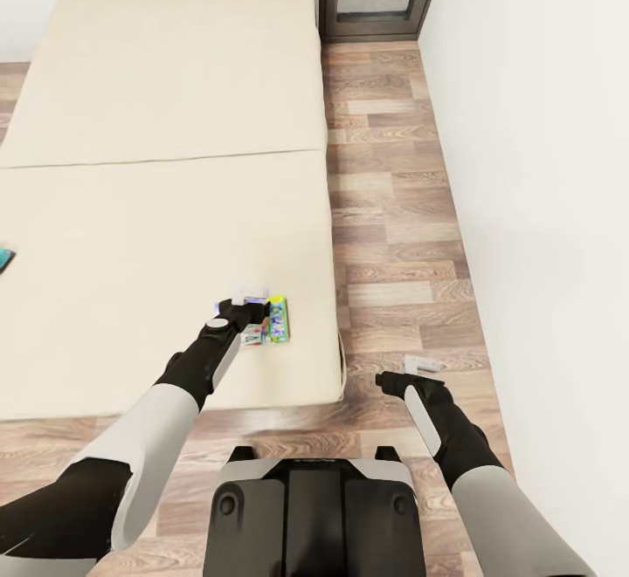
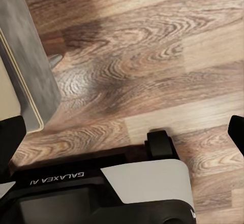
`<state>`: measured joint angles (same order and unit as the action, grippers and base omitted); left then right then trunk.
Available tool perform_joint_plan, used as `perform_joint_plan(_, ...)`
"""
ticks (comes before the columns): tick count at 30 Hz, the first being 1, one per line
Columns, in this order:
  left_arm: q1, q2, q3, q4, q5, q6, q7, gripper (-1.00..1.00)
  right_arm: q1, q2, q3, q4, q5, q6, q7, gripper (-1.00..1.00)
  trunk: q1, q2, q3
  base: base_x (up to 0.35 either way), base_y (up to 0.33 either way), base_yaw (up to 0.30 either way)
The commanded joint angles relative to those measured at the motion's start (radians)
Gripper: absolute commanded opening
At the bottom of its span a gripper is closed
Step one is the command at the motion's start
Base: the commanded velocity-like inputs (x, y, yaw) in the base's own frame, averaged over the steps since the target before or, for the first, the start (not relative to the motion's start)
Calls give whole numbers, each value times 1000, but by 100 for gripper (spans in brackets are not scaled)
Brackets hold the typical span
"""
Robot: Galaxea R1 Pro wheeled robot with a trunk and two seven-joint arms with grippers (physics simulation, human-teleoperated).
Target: Put all the toys in the child's room - the three board games (two on the bed and one on the table), the two jigsaw puzzles on the table, and the tennis ball on the table - inside the toy box on the table in the child's room.
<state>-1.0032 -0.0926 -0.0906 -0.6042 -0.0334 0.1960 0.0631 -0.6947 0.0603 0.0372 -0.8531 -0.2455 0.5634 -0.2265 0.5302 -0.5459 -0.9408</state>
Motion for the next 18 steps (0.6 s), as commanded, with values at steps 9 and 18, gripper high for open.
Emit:
perform_joint_plan(9, 0, -1, -6, -2, -3, 6, 6, 100, 0, -1, 3, -1, -11, 3, -9, 100, 0, -1, -1, -41, 0, 0)
perform_joint_plan(18, 0, -1, -5, -2, -3, 7, 8, 100, 0, -1, 3, -1, -10, 4, -8, 100, 0, -1, -1, 12, 6, 0)
